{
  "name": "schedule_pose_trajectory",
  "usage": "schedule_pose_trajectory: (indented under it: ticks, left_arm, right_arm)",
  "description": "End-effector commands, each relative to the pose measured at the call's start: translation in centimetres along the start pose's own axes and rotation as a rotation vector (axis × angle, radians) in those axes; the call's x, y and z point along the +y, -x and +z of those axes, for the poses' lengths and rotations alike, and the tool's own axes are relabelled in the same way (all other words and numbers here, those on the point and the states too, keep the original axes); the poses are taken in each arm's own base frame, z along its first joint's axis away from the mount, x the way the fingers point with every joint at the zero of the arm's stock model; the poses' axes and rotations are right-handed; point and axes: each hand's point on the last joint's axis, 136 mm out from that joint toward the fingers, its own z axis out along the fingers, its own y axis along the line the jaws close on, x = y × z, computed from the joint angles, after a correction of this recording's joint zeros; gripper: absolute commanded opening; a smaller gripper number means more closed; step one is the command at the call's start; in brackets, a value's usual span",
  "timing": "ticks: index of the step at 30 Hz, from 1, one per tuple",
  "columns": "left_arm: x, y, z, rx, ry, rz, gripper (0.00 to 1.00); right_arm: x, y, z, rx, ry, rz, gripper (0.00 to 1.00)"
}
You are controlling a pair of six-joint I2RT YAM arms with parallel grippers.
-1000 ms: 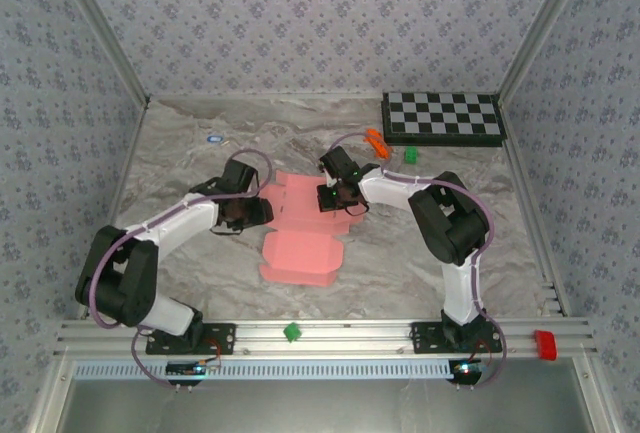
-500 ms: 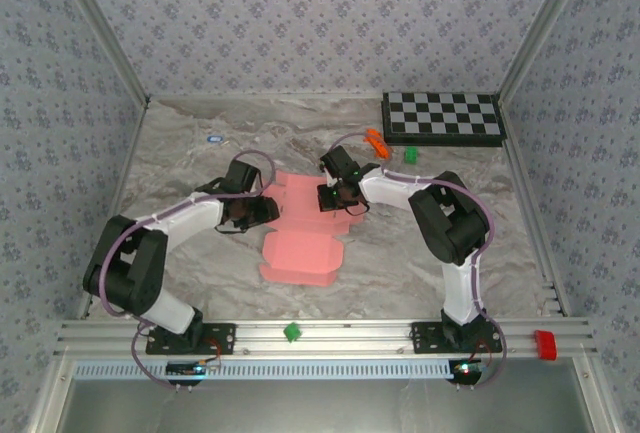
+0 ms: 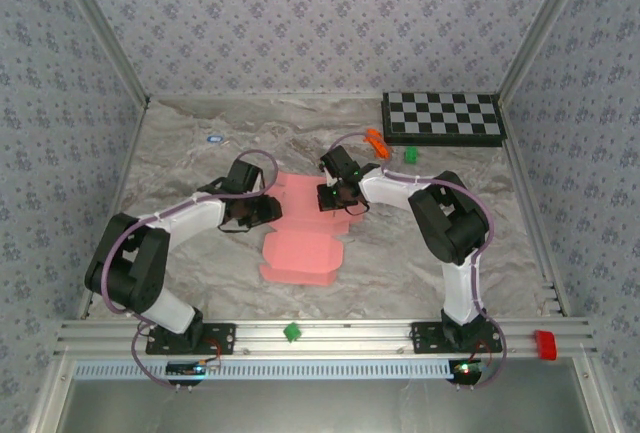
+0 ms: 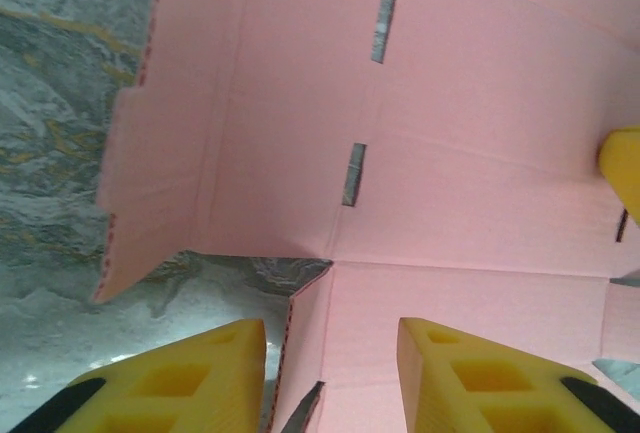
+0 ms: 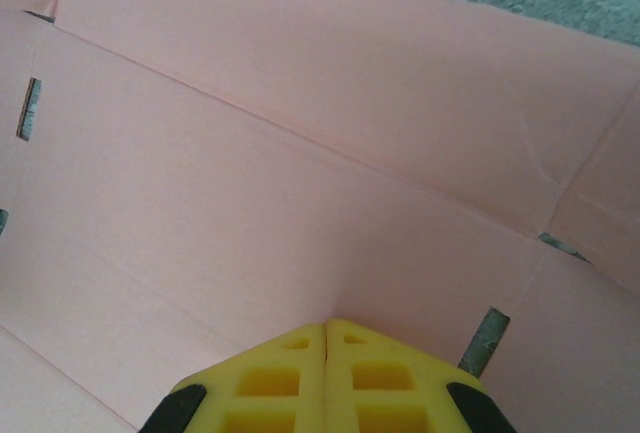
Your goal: Fold the paper box
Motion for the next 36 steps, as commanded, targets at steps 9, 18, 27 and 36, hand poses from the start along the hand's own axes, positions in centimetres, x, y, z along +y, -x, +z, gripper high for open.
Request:
schedule_pose_trajectory:
  ticks: [9, 18, 27, 36]
  left_arm:
    - [-2.9, -0.3, 0.6, 0.020, -0.069, 0.086, 0.37]
    - [-3.5, -0.6, 1.5, 0.045, -0.066, 0.104, 0.37]
    - [-3.5, 1.1, -0.4, -0.036, -0.008, 0.136, 0.39]
    - [-4.6, 2.4, -4.5, -0.141, -0.010, 0.215, 0.44]
  right_arm:
    - [-1.7, -3.0, 1.7, 0.096, -0.045, 0.038, 0.00]
    - [-2.1, -3.2, 1.7, 0.096, -0.061, 0.053, 0.00]
    - [-2.7, -3.4, 1.5, 0.088, -0.084, 0.077, 0.00]
    - [-4.0, -4.4, 1.0, 0.074, -0.113, 0.127, 0.00]
